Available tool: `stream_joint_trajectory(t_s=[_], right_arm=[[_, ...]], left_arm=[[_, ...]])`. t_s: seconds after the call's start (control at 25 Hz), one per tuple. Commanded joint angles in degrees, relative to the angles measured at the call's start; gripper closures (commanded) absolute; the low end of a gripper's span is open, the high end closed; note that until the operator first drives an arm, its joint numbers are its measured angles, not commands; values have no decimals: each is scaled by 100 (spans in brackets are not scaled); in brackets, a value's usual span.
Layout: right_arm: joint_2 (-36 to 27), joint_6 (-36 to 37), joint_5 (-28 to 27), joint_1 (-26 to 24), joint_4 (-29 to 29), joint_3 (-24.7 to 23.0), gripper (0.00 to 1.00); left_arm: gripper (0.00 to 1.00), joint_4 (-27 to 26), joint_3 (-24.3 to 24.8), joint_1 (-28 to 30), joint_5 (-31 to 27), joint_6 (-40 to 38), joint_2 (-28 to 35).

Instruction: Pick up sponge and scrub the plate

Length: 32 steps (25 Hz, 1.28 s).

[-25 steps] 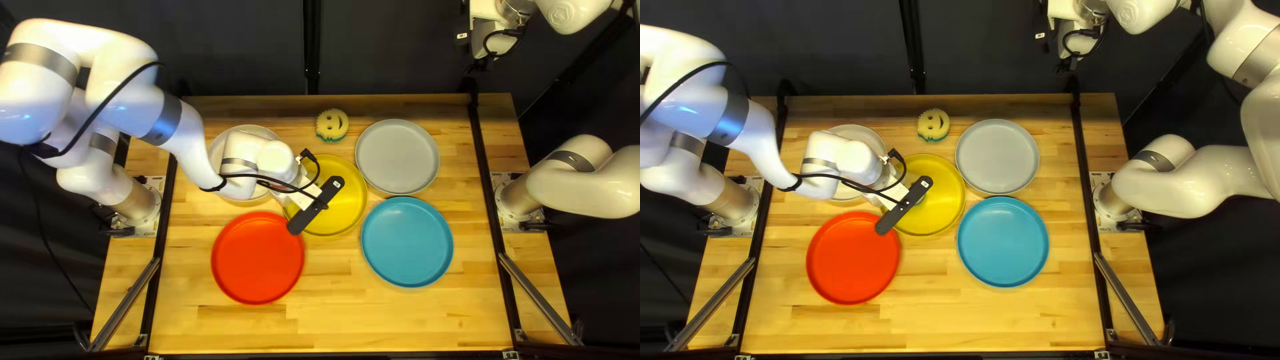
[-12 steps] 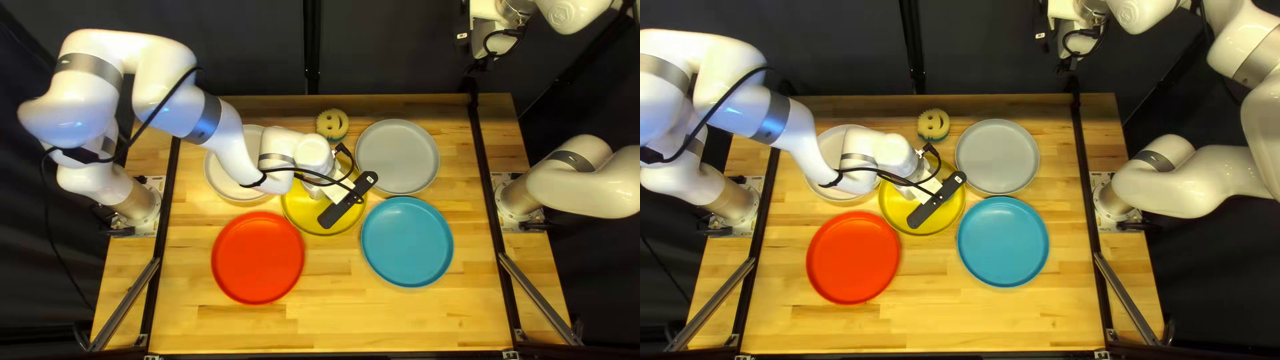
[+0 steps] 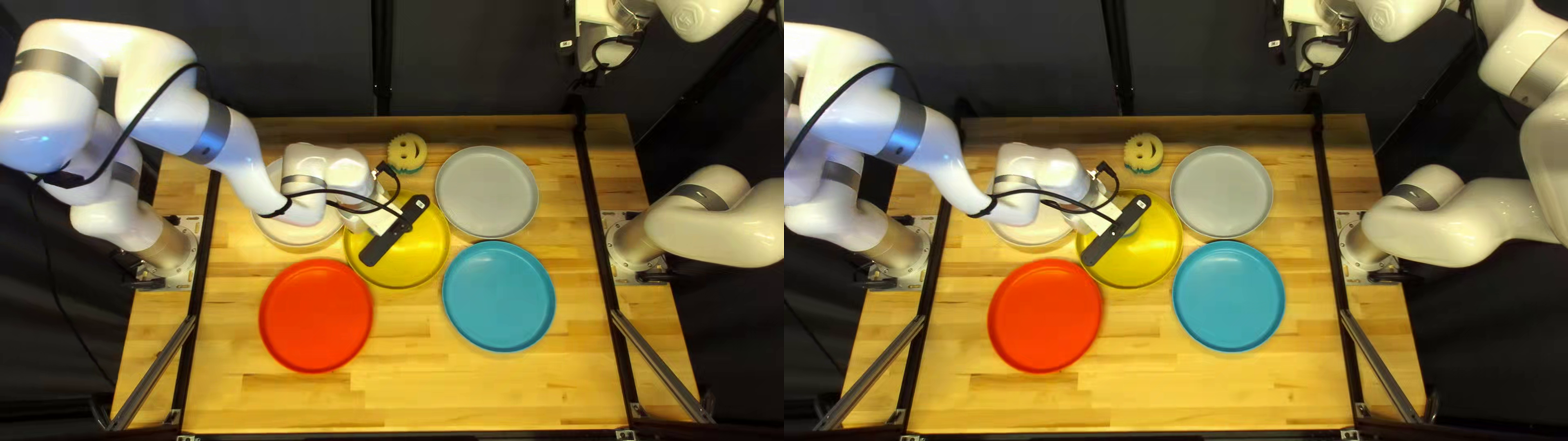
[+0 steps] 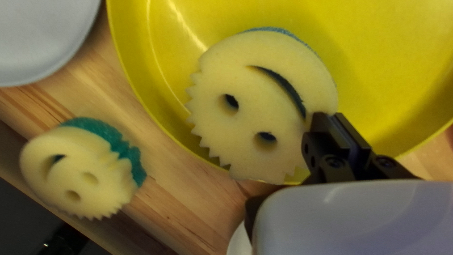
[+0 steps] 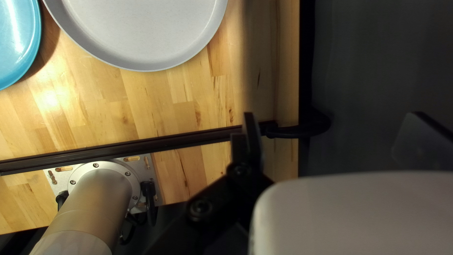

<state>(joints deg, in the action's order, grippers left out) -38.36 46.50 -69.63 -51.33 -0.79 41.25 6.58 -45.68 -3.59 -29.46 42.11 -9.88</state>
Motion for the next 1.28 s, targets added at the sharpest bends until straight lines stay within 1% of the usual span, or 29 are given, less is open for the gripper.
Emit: stream_joint_trajectory(t_s=[0.04,0.08,0.16,0.28,0.44,0.48,0.56,0.68,0.76,0.8,0.84,0.96,1.04,1.12,1.16,1.2,1.28], right_arm=[[0,0,0,0,0,0,0],[0,0,0,0,0,0,0],[0,0,0,0,0,0,0],[0,0,0,0,0,0,0],[0,0,0,0,0,0,0],[0,0,0,0,0,0,0],[0,0,0,0,0,0,0],[0,0,0,0,0,0,0],[0,0,0,0,0,0,0],[0,0,0,0,0,0,0],[0,0,0,0,0,0,0],[0,0,0,0,0,0,0],[0,0,0,0,0,0,0],[0,0,0,0,0,0,0],[0,0,0,0,0,0,0],[0,0,0,0,0,0,0],[0,0,0,0,0,0,0]], left_arm=[[100,20,-338,215,19,-133,-289],[100,26,-357,236,33,-142,-307],[100,75,-524,470,65,-303,-427],[100,198,-590,780,36,-570,-370],[100,517,-521,1358,-138,-1204,12],[100,569,-505,1421,-141,-1285,49],[100,801,-487,1785,-163,-1727,145],[100,1053,-498,2172,-132,-2207,176],[100,1288,-582,2447,-63,-2579,99],[100,1342,-589,2490,-26,-2645,84],[100,1492,-725,2680,39,-2880,-58],[100,1830,-914,2965,287,-3298,-324],[100,2036,-1003,3087,490,-3511,-490],[100,2162,-1023,3105,713,-3568,-598],[31,2196,-1002,3086,812,-3556,-617],[0,2230,-937,3043,910,-3552,-596],[0,2196,-805,2944,1015,-3448,-514]])
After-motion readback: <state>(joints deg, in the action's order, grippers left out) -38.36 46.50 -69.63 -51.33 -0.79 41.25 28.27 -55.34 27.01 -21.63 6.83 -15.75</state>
